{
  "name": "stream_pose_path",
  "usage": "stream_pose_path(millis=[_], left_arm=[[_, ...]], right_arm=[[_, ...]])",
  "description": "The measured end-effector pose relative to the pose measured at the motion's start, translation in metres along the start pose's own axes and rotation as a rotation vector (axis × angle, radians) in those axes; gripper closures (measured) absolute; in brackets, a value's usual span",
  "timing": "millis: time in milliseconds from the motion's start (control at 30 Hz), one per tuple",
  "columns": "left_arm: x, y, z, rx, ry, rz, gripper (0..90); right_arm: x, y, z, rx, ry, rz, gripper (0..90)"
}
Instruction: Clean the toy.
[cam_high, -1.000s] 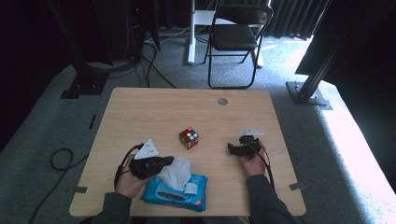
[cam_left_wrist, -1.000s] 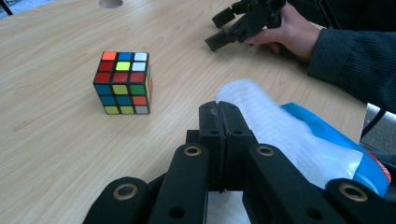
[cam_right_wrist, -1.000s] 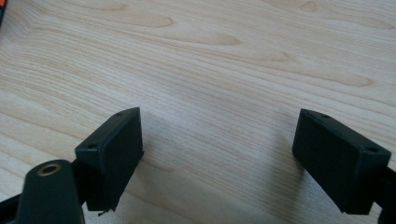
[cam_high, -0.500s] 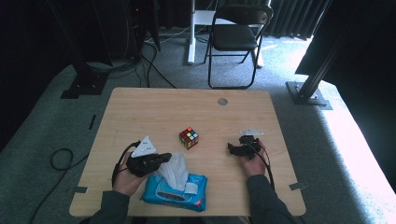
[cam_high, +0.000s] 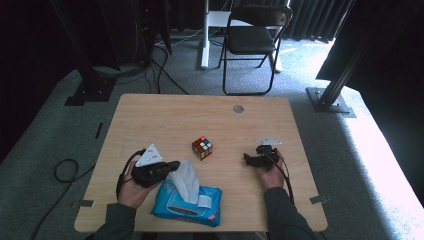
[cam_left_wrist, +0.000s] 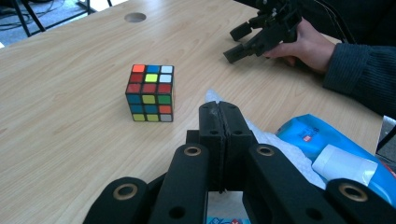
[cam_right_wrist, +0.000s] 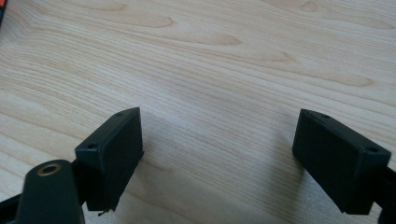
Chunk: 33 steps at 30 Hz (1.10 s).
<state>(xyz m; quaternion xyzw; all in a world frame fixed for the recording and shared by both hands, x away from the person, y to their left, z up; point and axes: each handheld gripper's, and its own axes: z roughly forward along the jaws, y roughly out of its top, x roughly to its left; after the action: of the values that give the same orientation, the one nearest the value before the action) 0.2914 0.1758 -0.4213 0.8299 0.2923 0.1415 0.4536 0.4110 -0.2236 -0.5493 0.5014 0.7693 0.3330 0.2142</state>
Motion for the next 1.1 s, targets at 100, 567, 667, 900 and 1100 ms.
stream_pose_path(millis=[100, 567, 667, 900, 1100], left_arm=[[0.001, 0.0, -0.002, -0.003, 0.006, -0.002, 89.4], [0.011, -0.001, -0.013, -0.035, 0.053, -0.036, 89.4], [0.013, 0.0, -0.014, -0.038, 0.059, -0.042, 89.4], [0.021, 0.005, -0.023, -0.063, 0.082, -0.046, 89.4], [0.025, 0.005, -0.031, -0.091, 0.123, -0.064, 89.4]], right_arm=[[0.0, 0.0, 0.0, 0.0, 0.0, 0.0, 15.8], [0.0, 0.0, 0.0, 0.0, 0.0, 0.0, 15.9], [0.0, 0.0, 0.0, 0.0, 0.0, 0.0, 15.9], [0.0, 0.0, 0.0, 0.0, 0.0, 0.0, 15.8], [0.0, 0.0, 0.0, 0.0, 0.0, 0.0, 15.9]])
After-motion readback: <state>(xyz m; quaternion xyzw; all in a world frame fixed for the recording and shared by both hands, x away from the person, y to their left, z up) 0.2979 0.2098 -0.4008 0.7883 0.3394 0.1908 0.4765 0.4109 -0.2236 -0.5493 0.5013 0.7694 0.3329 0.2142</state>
